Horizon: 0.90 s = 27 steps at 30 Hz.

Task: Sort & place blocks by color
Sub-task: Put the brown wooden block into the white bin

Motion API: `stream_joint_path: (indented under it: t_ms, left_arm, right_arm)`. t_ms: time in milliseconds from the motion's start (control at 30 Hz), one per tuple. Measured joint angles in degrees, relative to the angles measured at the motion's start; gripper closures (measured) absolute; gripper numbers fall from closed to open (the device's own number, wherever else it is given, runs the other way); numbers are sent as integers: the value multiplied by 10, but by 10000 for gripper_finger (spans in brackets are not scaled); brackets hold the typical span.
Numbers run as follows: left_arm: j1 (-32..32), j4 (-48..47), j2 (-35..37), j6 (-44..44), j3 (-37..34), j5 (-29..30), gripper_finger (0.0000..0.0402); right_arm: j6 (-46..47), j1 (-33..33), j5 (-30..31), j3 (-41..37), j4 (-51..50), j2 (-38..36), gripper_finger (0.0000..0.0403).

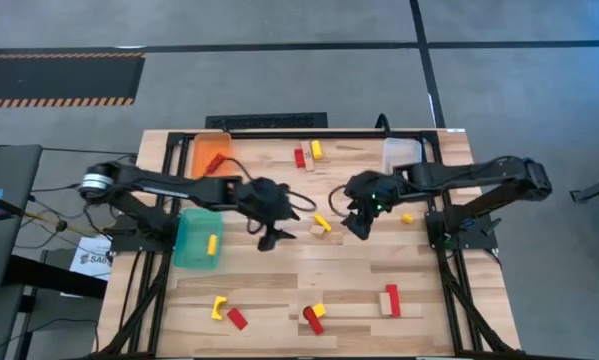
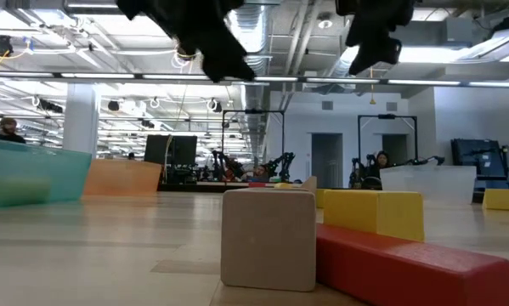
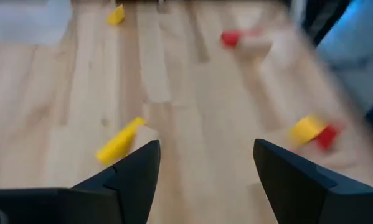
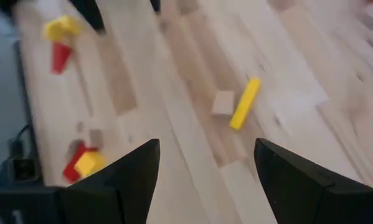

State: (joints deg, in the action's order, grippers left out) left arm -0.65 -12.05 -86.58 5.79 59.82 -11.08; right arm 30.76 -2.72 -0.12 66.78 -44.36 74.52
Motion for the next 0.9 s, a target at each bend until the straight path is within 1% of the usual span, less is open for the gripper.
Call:
stream_joint_path:
  t_ms: [67, 133, 333, 467, 633, 733, 900]
  left_arm:
    - [0, 3, -50, 63, 18, 6, 157]
    - [-3, 2, -99, 100, 37, 7, 158]
    - [-10, 54, -226, 172, 102, -12, 158]
    - [-12, 61, -286, 203, 146, -17, 158]
    - [-23, 58, -330, 204, 181, -15, 158]
    - [-27, 63, -334, 203, 189, -16, 158]
    - [-40, 45, -336, 202, 188, -21, 158]
  right_arm:
    - [42, -16, 29, 0, -10, 1, 121]
    - [73, -30, 31, 0, -7, 1, 121]
    - [132, -56, 31, 0, -48, 1, 121]
    - [165, -71, 31, 0, -66, 1, 121]
    - [176, -89, 40, 0, -63, 1, 121]
    - [176, -92, 48, 0, -64, 1, 121]
    - [170, -89, 48, 0, -65, 1, 121]
